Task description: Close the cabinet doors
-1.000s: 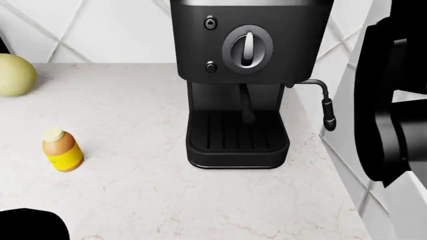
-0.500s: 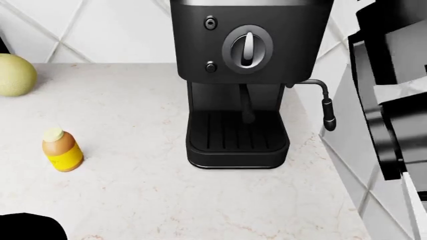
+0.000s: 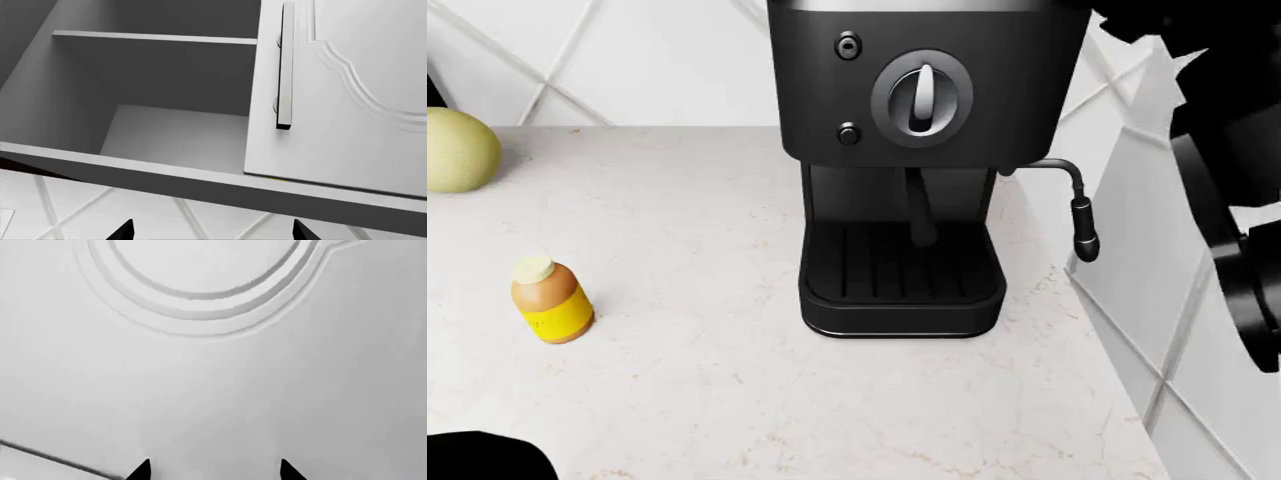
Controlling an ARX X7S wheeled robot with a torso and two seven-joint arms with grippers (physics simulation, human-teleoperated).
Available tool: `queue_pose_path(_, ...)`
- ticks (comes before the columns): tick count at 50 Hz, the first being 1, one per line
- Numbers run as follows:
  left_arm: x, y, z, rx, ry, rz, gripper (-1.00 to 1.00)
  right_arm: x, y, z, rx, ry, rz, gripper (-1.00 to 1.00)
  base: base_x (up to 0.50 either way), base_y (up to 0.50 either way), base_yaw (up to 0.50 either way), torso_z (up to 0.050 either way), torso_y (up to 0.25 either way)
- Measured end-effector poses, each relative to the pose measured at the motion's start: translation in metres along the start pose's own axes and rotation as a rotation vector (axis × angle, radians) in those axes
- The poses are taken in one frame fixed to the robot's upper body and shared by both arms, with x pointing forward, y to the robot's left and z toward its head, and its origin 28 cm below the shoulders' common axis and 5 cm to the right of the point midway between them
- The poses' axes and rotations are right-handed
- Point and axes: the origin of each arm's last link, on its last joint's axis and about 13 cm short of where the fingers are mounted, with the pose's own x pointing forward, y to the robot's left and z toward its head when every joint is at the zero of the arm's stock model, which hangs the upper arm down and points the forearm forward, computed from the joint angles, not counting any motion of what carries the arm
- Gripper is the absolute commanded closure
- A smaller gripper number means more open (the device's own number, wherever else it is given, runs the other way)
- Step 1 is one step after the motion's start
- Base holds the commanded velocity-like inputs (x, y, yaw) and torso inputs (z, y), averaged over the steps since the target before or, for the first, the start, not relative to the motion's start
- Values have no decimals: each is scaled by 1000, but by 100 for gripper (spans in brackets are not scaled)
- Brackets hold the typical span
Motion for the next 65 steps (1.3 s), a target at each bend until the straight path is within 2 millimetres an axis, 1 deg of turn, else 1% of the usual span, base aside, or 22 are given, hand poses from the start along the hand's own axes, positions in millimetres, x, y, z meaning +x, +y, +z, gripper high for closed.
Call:
queue_pose_path(5, 0, 0, -1, -1, 1, 2, -100, -26, -12, -2, 67, 6, -56, -100, 0, 0, 0, 0, 0)
queue_pose_path(11, -1, 0, -2, 0, 5, 2, -100, -72, -22, -1, 148, -4, -60, -100, 0, 0, 0, 0, 0)
queue_pose_path(18, -2, 0, -4, 0, 8, 3, -100, -124, -24, -16, 184, -1, -58, -100, 0, 0, 0, 0, 0)
queue_pose_path(22, -3, 0, -4, 0, 7, 3, -100, -145, -24, -26, 192, 9, -53, -100, 0, 0, 0, 0, 0)
queue_pose_path(27, -4, 0, -4, 0, 8, 5, -100, -163, -22, -37, 194, 23, -51, -100, 0, 0, 0, 0, 0)
queue_pose_path(33, -4, 0, -5, -1, 10, 0, -100, -176, -21, -46, 191, 37, -58, -100, 1, 395, 0, 0, 0)
queue_pose_path(40, -5, 0, -6, -1, 12, 3, -100, -185, -19, -52, 192, 48, -61, -100, 1, 500, 0, 0, 0)
queue_pose_path(52, -4, -1, -7, -1, 15, 1, -100, -190, -18, -60, 193, 68, -70, -100, 1, 500, 0, 0, 0)
queue_pose_path(65, -4, -1, -8, -1, 16, -1, -100, -192, -17, -62, 192, 76, -71, -100, 1, 500, 0, 0, 0)
